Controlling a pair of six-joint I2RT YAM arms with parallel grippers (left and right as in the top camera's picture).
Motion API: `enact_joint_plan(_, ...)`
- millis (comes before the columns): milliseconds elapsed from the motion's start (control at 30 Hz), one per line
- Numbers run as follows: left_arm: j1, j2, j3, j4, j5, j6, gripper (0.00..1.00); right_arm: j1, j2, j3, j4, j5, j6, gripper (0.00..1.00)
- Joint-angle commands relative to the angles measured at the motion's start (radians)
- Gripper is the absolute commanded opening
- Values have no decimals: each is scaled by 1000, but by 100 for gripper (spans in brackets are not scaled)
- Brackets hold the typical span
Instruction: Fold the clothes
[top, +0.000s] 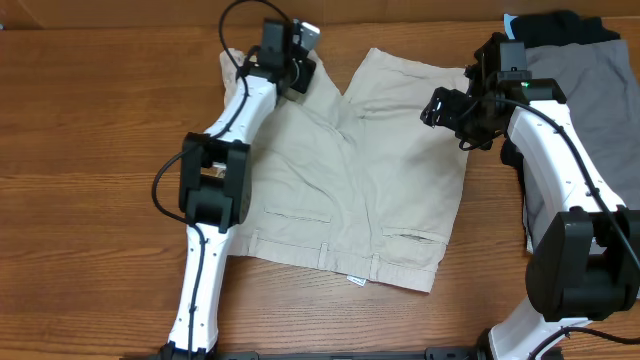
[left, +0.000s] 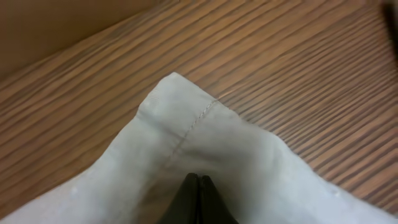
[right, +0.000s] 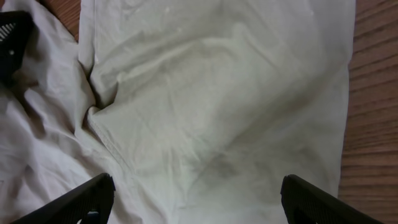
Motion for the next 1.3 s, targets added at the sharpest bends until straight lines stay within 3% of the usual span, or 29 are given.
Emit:
enact_joint_plan(0,-45,57,1,23,15,-13,4,-3,4,-5,3,10,0,89)
enact_joint_plan(367,-74,87,24,263,31,-44,4,-3,4,-5,-9,11,-1,90)
enact_joint_plan(500,-51,85,104,227,23,-61,4,-3,4,-5,-6,11,-2,93)
enact_joint_plan(600,-25,85,217,91,-21,-85,11,-3,4,-5,6,10,-4,95)
enact_joint_plan(700,5,84,382,-121,-33,-87,48,-3,4,-4,25,10,-3,96)
enact_joint_plan(767,23,76,499,-272,-32,-88,64,-3,2,-2,40,7,-4,96)
enact_joint_plan(967,44,6,885,-779,-18,-146,100,-3,-58,44,-5,-74,-4,91)
enact_joint_plan(1100,40,-143,911,-971,-16,-146,100,13,-169,43,-67,-85,0,91)
enact_joint_plan(1267,26,-309,911,-1064,-18,-145,100,75,-323,43,-167,-73,16,92)
